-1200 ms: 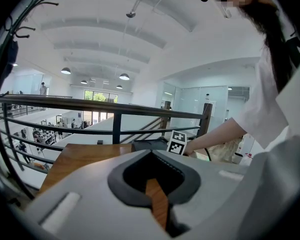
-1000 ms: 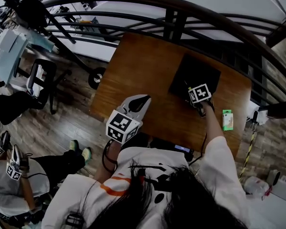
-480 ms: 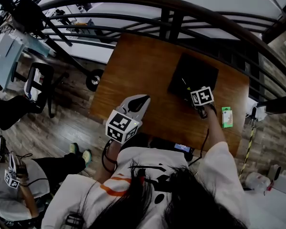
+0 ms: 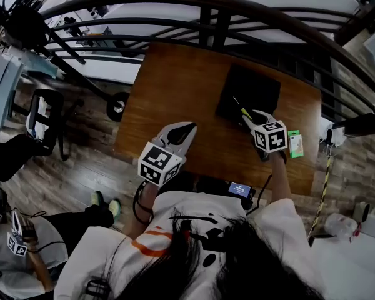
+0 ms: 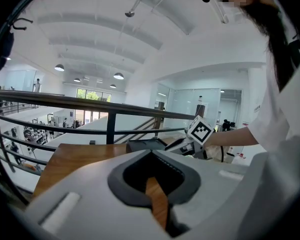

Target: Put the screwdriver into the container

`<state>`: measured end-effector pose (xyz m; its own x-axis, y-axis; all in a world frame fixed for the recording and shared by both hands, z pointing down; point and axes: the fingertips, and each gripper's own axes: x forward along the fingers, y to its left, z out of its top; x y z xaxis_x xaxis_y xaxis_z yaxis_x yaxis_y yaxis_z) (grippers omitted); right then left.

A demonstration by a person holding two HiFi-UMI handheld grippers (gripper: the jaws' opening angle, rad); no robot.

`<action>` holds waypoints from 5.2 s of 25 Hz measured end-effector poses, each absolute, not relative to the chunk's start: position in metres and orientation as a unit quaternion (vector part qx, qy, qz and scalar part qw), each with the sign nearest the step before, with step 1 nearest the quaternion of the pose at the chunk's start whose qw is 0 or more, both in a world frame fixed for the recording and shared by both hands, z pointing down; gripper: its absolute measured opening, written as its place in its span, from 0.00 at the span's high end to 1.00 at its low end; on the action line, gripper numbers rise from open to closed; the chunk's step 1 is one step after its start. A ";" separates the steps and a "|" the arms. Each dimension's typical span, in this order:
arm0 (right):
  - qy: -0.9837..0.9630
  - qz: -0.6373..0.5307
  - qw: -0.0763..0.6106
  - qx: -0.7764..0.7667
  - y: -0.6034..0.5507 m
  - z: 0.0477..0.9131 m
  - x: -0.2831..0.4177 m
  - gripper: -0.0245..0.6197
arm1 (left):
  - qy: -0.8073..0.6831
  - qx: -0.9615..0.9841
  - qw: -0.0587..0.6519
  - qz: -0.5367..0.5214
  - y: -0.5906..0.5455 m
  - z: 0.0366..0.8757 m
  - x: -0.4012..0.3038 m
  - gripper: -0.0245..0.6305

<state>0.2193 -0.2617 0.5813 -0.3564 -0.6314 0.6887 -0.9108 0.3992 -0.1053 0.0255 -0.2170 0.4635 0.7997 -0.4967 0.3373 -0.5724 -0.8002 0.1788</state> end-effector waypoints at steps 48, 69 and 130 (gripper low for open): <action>-0.778 0.193 0.079 0.592 -0.094 0.436 0.044 0.92 | -0.180 0.972 0.108 0.106 -0.132 0.433 -0.020 0.96; -0.812 0.188 0.080 0.547 0.111 0.446 0.048 0.93 | -0.218 0.963 0.119 0.107 0.078 0.440 -0.006 0.96; -0.783 0.165 0.078 0.594 0.269 0.431 -0.117 0.93 | -0.154 0.978 0.107 0.091 0.248 0.422 -0.168 0.96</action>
<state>-0.1167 0.2690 0.4310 -0.2813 -0.9051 0.3187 -0.9567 0.2387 -0.1663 -0.1681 0.2483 0.4219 0.9356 -0.2825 0.2117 -0.3216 -0.9294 0.1812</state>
